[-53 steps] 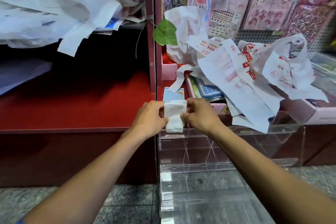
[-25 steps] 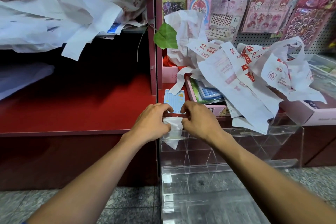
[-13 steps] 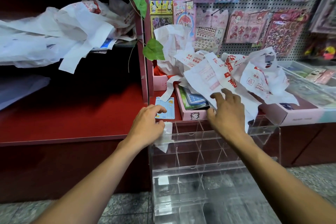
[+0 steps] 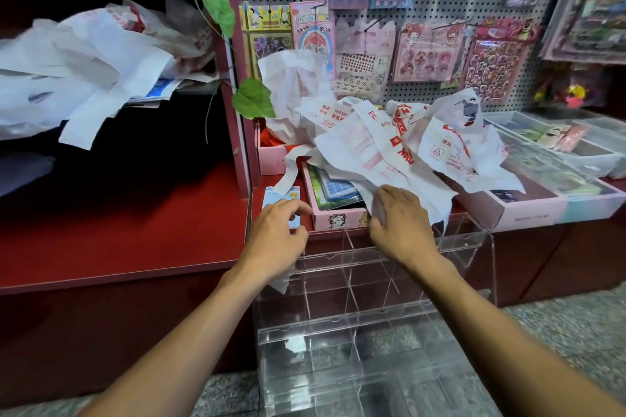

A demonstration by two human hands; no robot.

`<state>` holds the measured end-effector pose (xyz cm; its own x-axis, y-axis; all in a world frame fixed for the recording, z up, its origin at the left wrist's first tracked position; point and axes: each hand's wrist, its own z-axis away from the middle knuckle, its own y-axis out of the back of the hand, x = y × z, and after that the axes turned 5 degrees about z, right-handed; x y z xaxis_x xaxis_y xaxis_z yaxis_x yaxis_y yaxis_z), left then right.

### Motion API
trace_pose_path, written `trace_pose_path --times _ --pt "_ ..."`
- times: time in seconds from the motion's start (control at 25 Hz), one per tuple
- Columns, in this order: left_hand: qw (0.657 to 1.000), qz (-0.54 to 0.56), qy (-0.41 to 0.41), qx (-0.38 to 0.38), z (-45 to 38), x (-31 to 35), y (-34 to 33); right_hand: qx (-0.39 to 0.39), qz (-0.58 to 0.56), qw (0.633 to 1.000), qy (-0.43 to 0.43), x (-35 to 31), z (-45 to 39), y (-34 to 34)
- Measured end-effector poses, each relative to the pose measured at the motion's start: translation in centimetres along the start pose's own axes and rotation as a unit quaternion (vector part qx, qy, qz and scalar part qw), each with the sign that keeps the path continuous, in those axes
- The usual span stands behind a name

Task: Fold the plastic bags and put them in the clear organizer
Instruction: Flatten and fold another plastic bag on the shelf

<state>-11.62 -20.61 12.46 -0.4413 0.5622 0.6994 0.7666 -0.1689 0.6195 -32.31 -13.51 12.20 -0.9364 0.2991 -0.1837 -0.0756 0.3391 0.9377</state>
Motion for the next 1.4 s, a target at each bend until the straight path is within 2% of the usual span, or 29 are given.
trace_pose_path --times 0.08,0.2,0.24,0.32,0.4,0.52,0.64,0.76,0.92,1.08,1.24,1.4 --pt "1.0 0.02 0.001 0.018 -0.2 0.3 -0.2 0.057 -0.07 0.995 0.032 -0.6 0.4 0.8" --pt "0.988 0.125 0.034 0.08 -0.6 1.4 -0.3 0.036 -0.155 0.979 0.131 -2.3 1.0 1.5" --pt "0.974 0.197 0.061 0.093 -0.8 1.7 -0.2 0.019 -0.168 0.971 0.167 -3.0 1.2 1.3" --pt "0.921 0.357 0.133 0.079 -1.5 1.9 0.3 -0.005 -0.181 0.958 0.224 -4.2 1.5 0.7" --pt "0.878 0.43 0.198 0.072 -1.9 1.5 0.8 -0.027 -0.185 0.947 0.261 -5.4 1.8 0.2" --pt "0.875 0.391 0.236 0.158 -1.9 0.6 0.9 -0.056 -0.2 0.938 0.278 -6.8 2.3 0.1" --pt "0.859 0.382 0.263 0.218 -1.2 -0.4 2.1 -0.054 -0.234 0.945 0.224 -8.1 2.6 0.6" --pt "0.848 0.375 0.296 0.229 -0.3 -2.5 4.5 -0.066 -0.239 0.949 0.198 -9.3 2.5 0.7" --pt "0.855 0.339 0.303 0.248 2.2 -5.5 9.1 -0.069 -0.125 0.95 0.279 -12.7 1.7 -1.3" --pt "0.869 0.285 0.332 0.23 5.2 -9.2 14.3 -0.077 -0.05 0.965 0.244 -17.2 0.7 -3.4" --pt "0.846 0.297 0.382 0.222 7.3 -12.7 17.5 -0.077 -0.042 0.969 0.232 -21.2 -1.1 -4.8" --pt "0.825 0.325 0.401 0.23 8.7 -15.6 19.8 -0.138 0.009 0.957 0.255 -25.6 -2.1 -6.5"
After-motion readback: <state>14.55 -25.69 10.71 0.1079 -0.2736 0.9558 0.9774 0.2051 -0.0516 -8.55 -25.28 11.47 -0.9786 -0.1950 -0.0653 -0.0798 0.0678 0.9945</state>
